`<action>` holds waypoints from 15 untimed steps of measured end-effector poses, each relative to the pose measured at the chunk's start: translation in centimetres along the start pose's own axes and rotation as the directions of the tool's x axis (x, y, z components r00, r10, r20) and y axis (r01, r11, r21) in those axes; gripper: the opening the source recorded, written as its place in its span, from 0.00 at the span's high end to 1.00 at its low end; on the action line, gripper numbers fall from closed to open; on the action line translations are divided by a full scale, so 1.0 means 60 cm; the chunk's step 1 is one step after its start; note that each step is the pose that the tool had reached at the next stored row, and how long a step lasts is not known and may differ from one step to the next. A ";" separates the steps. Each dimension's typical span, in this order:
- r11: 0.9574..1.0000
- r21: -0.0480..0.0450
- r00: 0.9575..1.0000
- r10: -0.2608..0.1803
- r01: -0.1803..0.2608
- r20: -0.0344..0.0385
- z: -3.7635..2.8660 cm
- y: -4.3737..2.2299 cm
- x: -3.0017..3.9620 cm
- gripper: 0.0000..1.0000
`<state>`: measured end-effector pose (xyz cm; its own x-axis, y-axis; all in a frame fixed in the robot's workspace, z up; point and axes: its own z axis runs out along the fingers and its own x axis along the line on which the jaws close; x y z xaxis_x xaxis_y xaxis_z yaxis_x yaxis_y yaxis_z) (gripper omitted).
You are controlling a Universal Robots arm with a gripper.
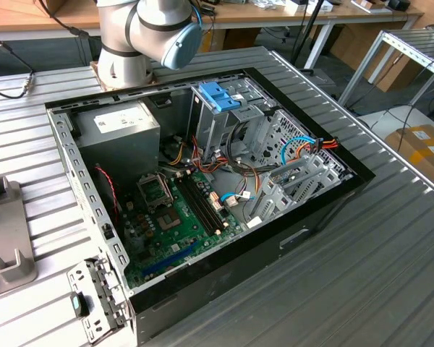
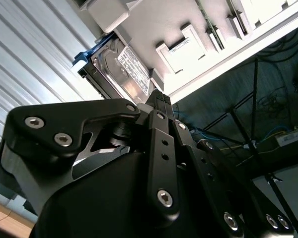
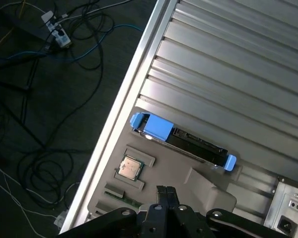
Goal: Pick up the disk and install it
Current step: 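Pick up the disk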
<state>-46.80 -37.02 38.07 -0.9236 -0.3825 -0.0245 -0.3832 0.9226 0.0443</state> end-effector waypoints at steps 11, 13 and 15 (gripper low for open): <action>0.997 -0.002 0.997 -0.075 0.075 -0.003 0.000 0.000 0.000 0.90; 0.996 -0.002 0.996 -0.088 0.088 -0.004 0.000 0.000 0.000 0.90; 0.995 -0.003 0.995 -0.102 0.102 -0.004 0.000 0.000 0.000 0.90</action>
<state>-46.80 -37.02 38.07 -0.8799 -0.4746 -0.0244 -0.4752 0.8787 0.0443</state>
